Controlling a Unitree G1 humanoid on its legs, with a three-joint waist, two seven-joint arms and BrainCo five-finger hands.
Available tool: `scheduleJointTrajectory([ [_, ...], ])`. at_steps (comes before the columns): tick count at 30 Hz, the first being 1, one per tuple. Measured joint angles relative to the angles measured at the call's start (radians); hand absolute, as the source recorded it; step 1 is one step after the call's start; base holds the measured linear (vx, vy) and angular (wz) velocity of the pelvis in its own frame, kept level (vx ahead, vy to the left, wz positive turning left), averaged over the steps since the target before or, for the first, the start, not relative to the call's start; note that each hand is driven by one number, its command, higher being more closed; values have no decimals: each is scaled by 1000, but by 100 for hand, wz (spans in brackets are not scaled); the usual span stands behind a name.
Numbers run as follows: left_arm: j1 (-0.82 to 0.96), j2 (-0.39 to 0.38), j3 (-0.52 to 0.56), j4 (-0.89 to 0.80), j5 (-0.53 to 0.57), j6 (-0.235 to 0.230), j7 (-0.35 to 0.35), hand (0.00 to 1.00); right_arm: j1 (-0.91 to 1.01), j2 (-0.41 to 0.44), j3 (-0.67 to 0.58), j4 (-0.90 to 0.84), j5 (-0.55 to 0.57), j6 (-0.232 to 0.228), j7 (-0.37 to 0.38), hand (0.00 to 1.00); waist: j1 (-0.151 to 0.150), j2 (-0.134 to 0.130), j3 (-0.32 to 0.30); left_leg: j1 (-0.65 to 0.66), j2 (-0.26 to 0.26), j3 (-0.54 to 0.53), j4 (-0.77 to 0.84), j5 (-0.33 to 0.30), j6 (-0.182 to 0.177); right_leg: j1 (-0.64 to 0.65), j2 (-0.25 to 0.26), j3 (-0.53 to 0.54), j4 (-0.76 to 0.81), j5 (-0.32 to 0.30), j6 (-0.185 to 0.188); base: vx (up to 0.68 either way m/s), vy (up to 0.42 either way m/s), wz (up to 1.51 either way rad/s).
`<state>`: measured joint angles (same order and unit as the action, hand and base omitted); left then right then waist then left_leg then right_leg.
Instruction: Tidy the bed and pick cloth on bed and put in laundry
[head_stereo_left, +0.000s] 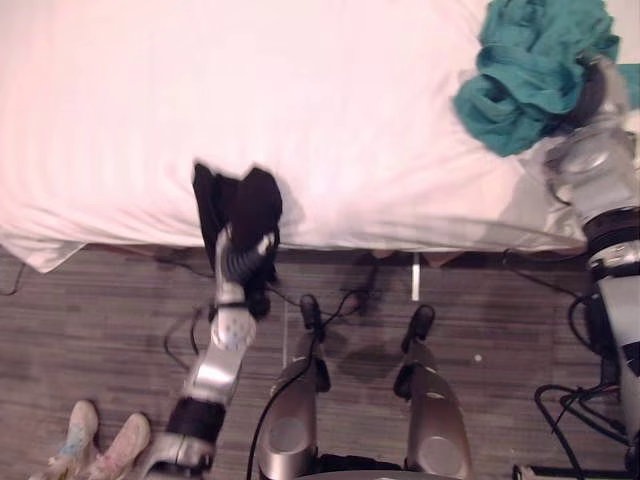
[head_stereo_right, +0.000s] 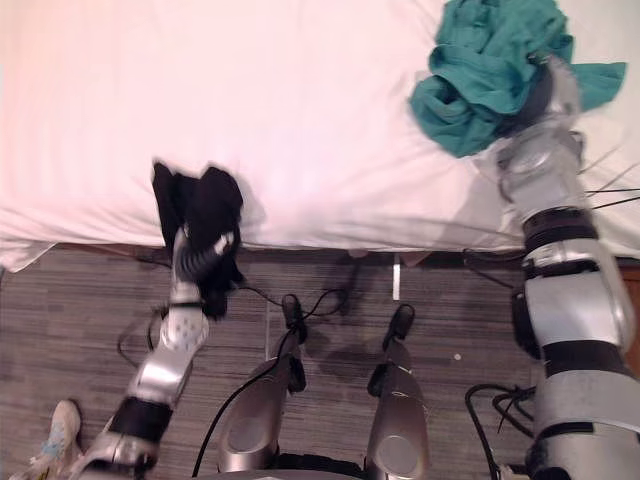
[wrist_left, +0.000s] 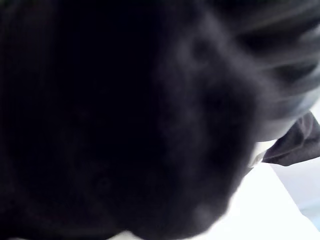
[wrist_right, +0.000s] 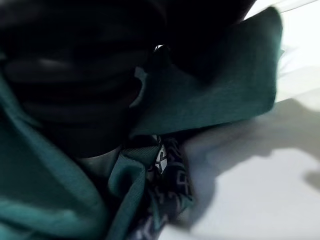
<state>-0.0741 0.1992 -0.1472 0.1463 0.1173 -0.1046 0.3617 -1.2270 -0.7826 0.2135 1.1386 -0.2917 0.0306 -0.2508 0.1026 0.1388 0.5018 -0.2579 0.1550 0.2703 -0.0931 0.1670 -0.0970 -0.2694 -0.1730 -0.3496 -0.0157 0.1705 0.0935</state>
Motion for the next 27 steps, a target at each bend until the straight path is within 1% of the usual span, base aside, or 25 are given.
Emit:
scheduleJointTrajectory([
  [1,63,-11,-11,0,-46,0,-29,100,-2,-17,-27,26,15,-3,7,100,11,7,1,-1,0,-10,-1,0,0,4,-1,-5,8,-9,6,3,19,20],
  [2,111,-23,-11,0,-69,1,-46,100,14,-23,-61,24,40,-5,9,100,19,7,1,1,1,-13,-1,0,0,4,-1,-6,16,-14,3,7,21,16],
  [3,131,-27,-11,0,-72,3,-54,100,29,-23,-78,21,51,-5,9,100,21,7,1,2,1,-13,-1,0,0,5,-1,-6,18,-15,3,23,9,6],
  [4,167,-35,-13,-1,-79,7,-63,100,80,-16,-125,-15,84,-5,10,100,22,7,1,13,0,-12,-1,0,0,16,-2,-5,22,-16,3,40,4,1],
  [5,183,-39,-14,-1,-79,10,-79,100,159,1,-175,-90,115,-6,9,100,20,5,1,33,0,-9,-1,0,0,34,-2,-1,21,-18,3,53,1,-2],
  [6,188,-40,-15,-1,-79,10,-83,100,213,17,-204,-144,128,-6,9,100,18,3,0,47,1,-6,-1,0,0,46,-2,2,21,-20,4,67,-8,-13],
  [7,199,-42,-15,-2,-79,10,-99,100,349,79,-260,-274,160,-7,5,100,10,-5,-4,86,1,7,-2,-2,0,77,-1,18,21,-26,4,61,-9,-17],
  [8,209,-41,-13,-3,-80,10,-103,100,401,112,-282,-327,177,-8,-1,100,4,-12,-12,96,2,18,-2,-5,3,84,0,24,21,-29,6,65,-12,-22],
  [9,220,-42,-5,-4,-89,12,-120,100,516,200,-315,-440,207,-16,-13,100,-22,-30,-43,106,4,40,-2,-8,5,89,2,30,21,-37,10,71,-13,-29],
  [10,233,-42,2,0,-89,12,-137,100,657,306,-337,-564,218,-25,-14,100,-42,-56,-85,123,10,61,-2,-18,2,92,9,49,21,-43,9,82,-14,-37],
  [11,237,-42,4,4,-89,13,-145,100,718,345,-340,-604,222,-26,-14,100,-44,-66,-101,133,13,74,-2,-24,0,94,13,61,21,-44,8,134,-22,-59],
  [12,249,-45,13,11,-89,15,-168,100,849,444,-346,-691,221,-28,-8,100,-60,-92,-133,169,19,101,-3,-38,-2,112,20,85,20,-52,7,118,-19,-52],
  [13,258,-54,25,18,-89,21,-183,100,936,503,-352,-733,221,-28,-5,100,-71,-105,-152,192,21,109,-3,-45,-4,130,24,94,19,-59,10,141,-16,-60],
  [14,276,-73,44,26,-89,34,-202,100,1078,587,-360,-782,220,-29,5,100,-92,-123,-187,232,26,135,-3,-62,-9,154,29,115,18,-68,10,82,0,-46],
  [16,298,-90,54,26,-88,47,-224,100,1236,645,-362,-820,218,-25,24,100,-105,-137,-226,264,29,164,-3,-80,-18,172,36,146,13,-72,10,76,10,-53],
  [17,310,-104,69,27,-88,57,-239,100,1334,670,-365,-834,208,-22,44,100,-127,-142,-250,288,29,175,-2,-85,-20,182,37,155,12,-74,11,95,9,-36],
  [19,313,-113,86,37,-88,58,-253,100,1420,695,-365,-851,199,-22,67,100,-148,-140,-263,311,28,177,-2,-88,-21,198,38,159,12,-74,12,77,-3,-19],
  [20,314,-123,101,48,-88,61,-255,100,1470,711,-365,-851,197,-22,85,100,-151,-136,-266,332,30,178,-2,-92,-24,214,40,160,11,-75,12,21,-7,-15],
  [21,315,-128,110,53,-88,63,-255,100,1487,717,-364,-851,196,-22,90,100,-150,-134,-269,337,32,178,-2,-94,-27,219,41,160,11,-76,11,3,-5,-9],
  [23,342,-153,148,64,-90,73,-251,100,1548,746,-350,-846,185,-22,123,100,-147,-125,-298,347,36,175,-2,-95,-28,233,46,157,3,-81,6,0,0,0],
  [25,357,-166,168,104,-111,73,-242,100,1553,754,-324,-819,174,-22,126,100,-143,-116,-318,339,37,166,-3,-98,-32,243,46,145,-9,-83,9,-27,-14,13],
  [27,353,-185,181,170,-123,79,-225,100,1540,759,-312,-758,161,-22,125,100,-145,-104,-330,321,33,118,-8,-103,-32,268,33,75,-9,-89,17,-57,-7,85],
])
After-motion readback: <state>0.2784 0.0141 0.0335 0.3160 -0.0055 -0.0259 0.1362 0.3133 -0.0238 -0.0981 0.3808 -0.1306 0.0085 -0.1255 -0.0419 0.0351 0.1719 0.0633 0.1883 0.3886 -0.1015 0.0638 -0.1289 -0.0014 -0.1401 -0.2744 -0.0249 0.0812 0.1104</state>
